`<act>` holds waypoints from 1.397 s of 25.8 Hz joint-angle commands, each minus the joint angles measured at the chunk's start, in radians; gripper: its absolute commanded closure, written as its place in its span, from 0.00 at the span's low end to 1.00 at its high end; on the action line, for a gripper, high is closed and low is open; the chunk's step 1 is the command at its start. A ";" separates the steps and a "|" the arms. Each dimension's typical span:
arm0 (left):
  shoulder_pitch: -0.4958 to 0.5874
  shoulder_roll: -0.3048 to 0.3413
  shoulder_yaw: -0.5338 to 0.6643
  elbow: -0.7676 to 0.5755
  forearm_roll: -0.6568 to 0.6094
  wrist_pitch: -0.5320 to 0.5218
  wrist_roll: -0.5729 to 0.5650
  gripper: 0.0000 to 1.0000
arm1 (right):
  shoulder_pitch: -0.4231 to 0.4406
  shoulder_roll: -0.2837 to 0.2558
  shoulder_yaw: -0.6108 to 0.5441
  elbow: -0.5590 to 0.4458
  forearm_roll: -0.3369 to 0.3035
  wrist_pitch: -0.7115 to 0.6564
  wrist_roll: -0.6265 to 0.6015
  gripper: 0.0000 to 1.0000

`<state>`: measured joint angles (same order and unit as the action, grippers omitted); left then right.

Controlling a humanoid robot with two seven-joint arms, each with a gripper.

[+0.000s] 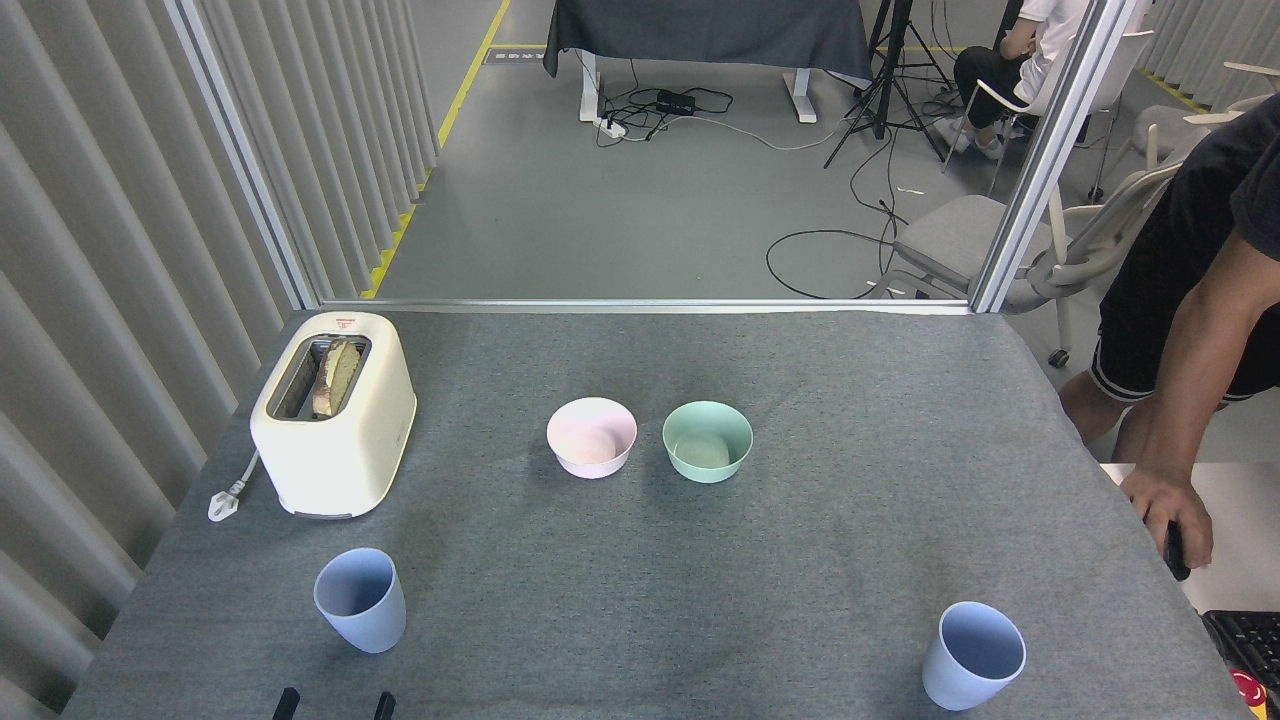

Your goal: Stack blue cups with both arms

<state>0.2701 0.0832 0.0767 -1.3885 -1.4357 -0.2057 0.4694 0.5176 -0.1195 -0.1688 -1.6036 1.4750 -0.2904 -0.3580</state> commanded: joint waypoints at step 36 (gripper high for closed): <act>-0.325 0.004 -0.018 0.299 -0.005 0.051 -0.066 0.00 | -0.001 0.001 0.003 0.028 0.001 0.004 -0.004 0.00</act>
<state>-0.0298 0.0898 0.0582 -1.1165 -1.4405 -0.1547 0.4028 0.5170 -0.1181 -0.1673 -1.5764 1.4757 -0.2866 -0.3613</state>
